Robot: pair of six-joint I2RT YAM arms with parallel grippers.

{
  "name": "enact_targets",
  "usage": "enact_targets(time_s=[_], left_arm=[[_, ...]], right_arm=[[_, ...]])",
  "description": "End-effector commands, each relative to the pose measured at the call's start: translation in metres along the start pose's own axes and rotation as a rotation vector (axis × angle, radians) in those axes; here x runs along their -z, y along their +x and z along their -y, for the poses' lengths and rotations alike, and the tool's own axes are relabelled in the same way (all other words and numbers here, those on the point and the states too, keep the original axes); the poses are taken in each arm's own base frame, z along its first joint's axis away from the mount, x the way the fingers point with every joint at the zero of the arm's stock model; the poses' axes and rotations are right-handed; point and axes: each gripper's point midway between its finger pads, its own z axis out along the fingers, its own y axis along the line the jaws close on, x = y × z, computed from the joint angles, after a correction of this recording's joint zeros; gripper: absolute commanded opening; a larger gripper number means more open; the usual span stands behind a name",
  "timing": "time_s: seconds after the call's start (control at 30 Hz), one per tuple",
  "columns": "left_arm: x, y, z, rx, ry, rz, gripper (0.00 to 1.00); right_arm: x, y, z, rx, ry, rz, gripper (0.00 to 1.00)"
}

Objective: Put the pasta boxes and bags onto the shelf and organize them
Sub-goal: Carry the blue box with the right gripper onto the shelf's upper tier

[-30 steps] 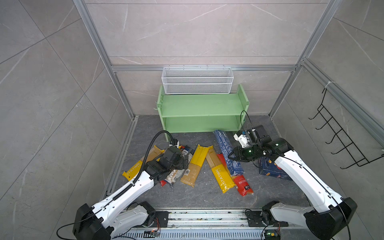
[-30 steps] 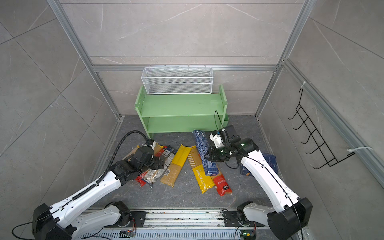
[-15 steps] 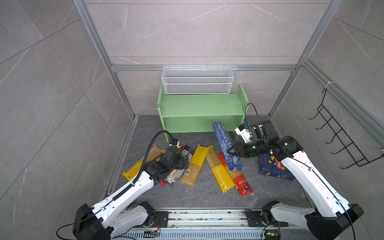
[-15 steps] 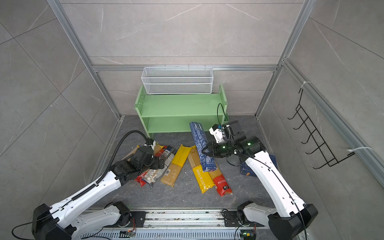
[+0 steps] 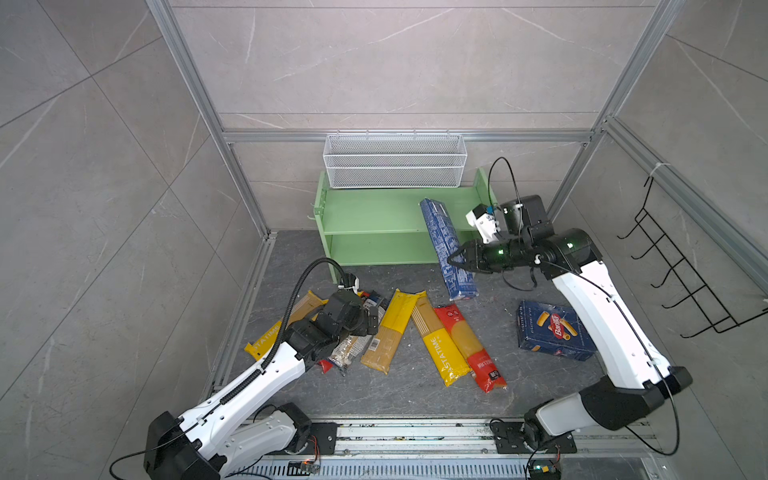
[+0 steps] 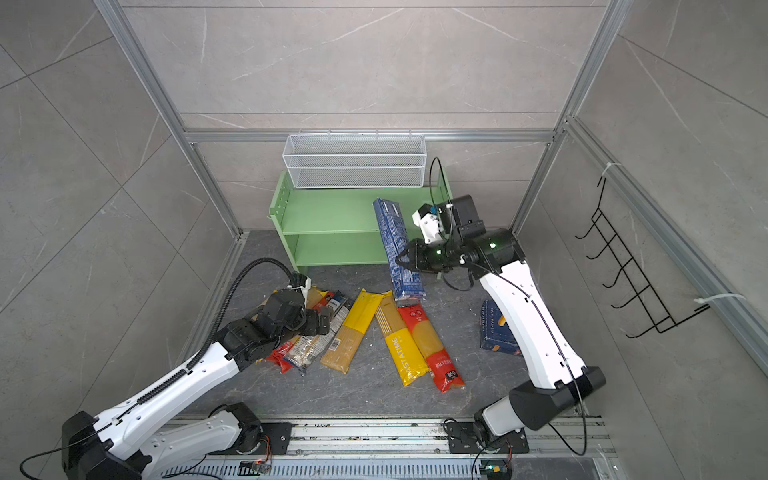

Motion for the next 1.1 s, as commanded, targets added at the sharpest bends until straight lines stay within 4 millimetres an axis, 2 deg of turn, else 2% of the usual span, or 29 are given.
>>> enact_targets(time_s=[0.0, 0.17, 0.27, 0.33, 0.57, 0.8, 1.07], left_arm=[[0.008, -0.024, 0.011, -0.008, 0.038, 0.051, 1.0], [0.005, -0.031, 0.016, -0.026, 0.044, 0.052, 1.0], [0.003, -0.033, 0.018, -0.035, 0.044, 0.051, 1.0], [0.0, -0.035, 0.02, -0.038, 0.045, 0.05, 1.0], [-0.013, -0.035, 0.032, -0.031, 0.081, 0.017, 1.0], [-0.026, -0.034, 0.034, -0.047, 0.065, -0.005, 1.0], [-0.031, -0.041, 0.041, -0.056, 0.072, -0.009, 1.0]], right_arm=[[0.017, -0.049, 0.005, 0.082, 0.074, 0.139, 0.03], [0.01, -0.082, 0.05, 0.084, 0.286, 0.15, 0.02], [0.003, -0.094, 0.064, 0.097, 0.333, 0.144, 0.03], [0.001, -0.103, 0.067, 0.121, 0.34, 0.158, 0.03], [-0.015, -0.112, 0.097, 0.114, 0.438, 0.145, 0.03], [-0.022, -0.123, 0.119, 0.14, 0.535, 0.16, 0.03], [-0.032, -0.132, 0.139, 0.144, 0.594, 0.166, 0.04]])
